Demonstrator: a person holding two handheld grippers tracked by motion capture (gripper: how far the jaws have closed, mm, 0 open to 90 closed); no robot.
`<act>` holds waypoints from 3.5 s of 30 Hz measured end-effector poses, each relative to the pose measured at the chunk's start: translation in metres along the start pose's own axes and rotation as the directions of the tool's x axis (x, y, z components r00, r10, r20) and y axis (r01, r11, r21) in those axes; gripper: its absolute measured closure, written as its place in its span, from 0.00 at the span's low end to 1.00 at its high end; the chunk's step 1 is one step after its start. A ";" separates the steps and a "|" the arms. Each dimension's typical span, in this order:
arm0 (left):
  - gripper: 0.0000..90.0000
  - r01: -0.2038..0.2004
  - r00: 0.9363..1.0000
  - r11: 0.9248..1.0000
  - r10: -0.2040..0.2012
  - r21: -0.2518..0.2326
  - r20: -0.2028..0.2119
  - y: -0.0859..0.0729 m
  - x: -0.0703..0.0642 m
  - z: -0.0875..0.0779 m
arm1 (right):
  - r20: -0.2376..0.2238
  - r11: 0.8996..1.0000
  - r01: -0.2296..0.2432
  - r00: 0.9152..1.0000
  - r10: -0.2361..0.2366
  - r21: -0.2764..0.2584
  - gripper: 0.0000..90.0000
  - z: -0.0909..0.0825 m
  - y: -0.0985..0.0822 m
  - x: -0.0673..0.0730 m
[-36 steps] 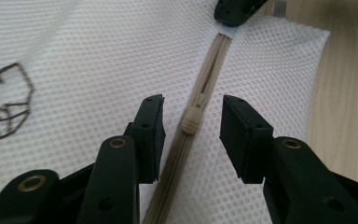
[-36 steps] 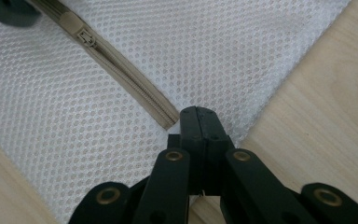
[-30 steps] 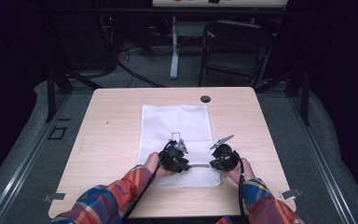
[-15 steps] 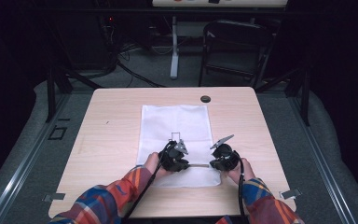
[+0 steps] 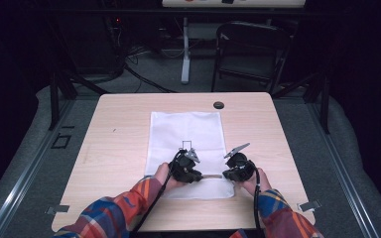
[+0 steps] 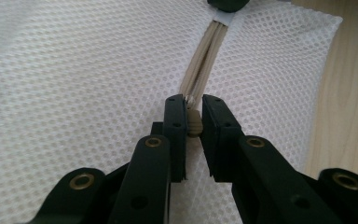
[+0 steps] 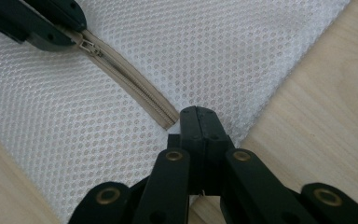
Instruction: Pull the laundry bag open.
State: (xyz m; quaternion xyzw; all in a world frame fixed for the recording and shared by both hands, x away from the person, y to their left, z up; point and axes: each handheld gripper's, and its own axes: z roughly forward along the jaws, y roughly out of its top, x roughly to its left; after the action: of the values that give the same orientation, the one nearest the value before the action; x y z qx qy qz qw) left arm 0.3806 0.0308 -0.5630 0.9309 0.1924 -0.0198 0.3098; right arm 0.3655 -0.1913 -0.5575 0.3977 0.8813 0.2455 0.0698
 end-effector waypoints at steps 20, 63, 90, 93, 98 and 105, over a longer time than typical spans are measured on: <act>0.97 0.053 0.998 0.999 -0.053 0.001 -0.031 -0.004 0.000 -0.007 | -0.002 1.000 0.010 1.000 -0.010 0.002 1.00 0.000 0.000 0.001; 0.96 0.185 0.981 0.983 -0.185 -0.001 -0.053 -0.029 0.010 -0.029 | 0.086 0.979 0.202 0.976 -0.202 0.002 1.00 0.009 0.008 0.027; 0.97 0.249 0.967 0.968 -0.250 -0.016 -0.049 -0.045 0.015 -0.048 | 0.045 0.987 0.161 0.986 -0.161 -0.014 1.00 0.009 0.007 0.022; 0.97 0.252 0.966 0.968 -0.252 -0.017 -0.056 -0.048 0.015 -0.051 | 0.050 0.986 0.165 0.985 -0.165 -0.009 1.00 0.009 0.008 0.021; 0.97 0.256 0.964 0.967 -0.257 -0.021 -0.063 -0.053 0.016 -0.058 | 0.050 0.987 0.162 0.986 -0.162 -0.012 1.00 0.009 0.007 0.021; 0.97 0.278 0.957 0.960 -0.279 -0.028 -0.078 -0.063 0.020 -0.068 | 0.054 0.987 0.164 0.985 -0.163 -0.002 1.00 0.008 0.008 0.021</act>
State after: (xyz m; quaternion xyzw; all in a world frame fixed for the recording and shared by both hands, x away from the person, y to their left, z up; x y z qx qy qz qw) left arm 0.3701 0.1238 -0.5473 0.8920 0.3342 -0.0238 0.3034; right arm 0.3592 -0.1688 -0.5593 0.3303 0.9079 0.2312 0.1147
